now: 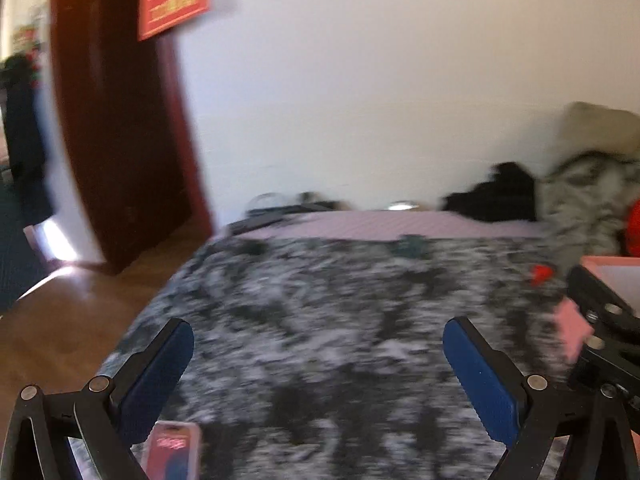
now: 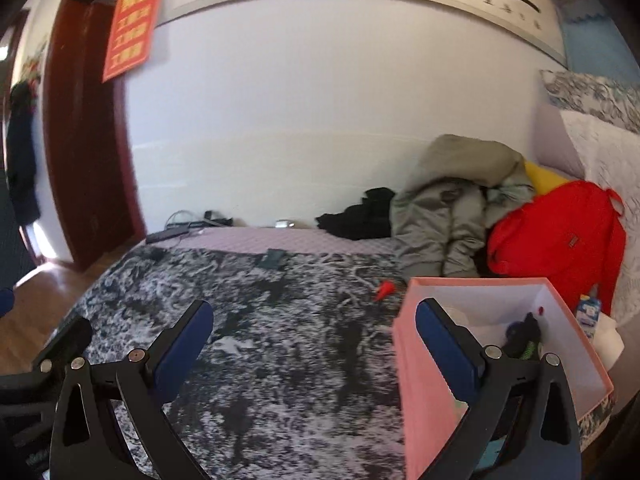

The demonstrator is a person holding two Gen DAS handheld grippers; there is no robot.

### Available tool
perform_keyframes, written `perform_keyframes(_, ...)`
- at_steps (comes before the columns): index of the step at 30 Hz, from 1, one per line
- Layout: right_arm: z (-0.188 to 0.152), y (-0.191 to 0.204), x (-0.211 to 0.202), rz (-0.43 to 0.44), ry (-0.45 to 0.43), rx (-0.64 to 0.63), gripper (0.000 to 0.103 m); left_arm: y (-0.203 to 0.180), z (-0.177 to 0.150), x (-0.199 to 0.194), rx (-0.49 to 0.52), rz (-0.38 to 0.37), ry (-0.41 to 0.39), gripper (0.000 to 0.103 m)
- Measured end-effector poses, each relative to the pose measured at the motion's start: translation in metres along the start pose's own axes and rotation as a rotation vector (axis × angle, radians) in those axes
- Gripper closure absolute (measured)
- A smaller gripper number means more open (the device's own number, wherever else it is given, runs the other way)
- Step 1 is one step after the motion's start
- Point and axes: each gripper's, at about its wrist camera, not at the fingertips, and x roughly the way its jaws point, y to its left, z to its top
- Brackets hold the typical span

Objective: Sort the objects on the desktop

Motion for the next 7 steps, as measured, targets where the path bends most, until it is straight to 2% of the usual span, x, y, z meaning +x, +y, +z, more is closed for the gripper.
perform_keyframes(1,-0.001,0.007,0.004,0.005,0.007,-0.011,0.0,0.004,-0.003,0.004,-0.003,0.015,-0.002,0.0)
perform_keyframes(7,-0.012,0.037,0.033,0.022,0.064,-0.059,0.0,0.024,-0.02,0.036,-0.057,-0.038,0.061,0.0)
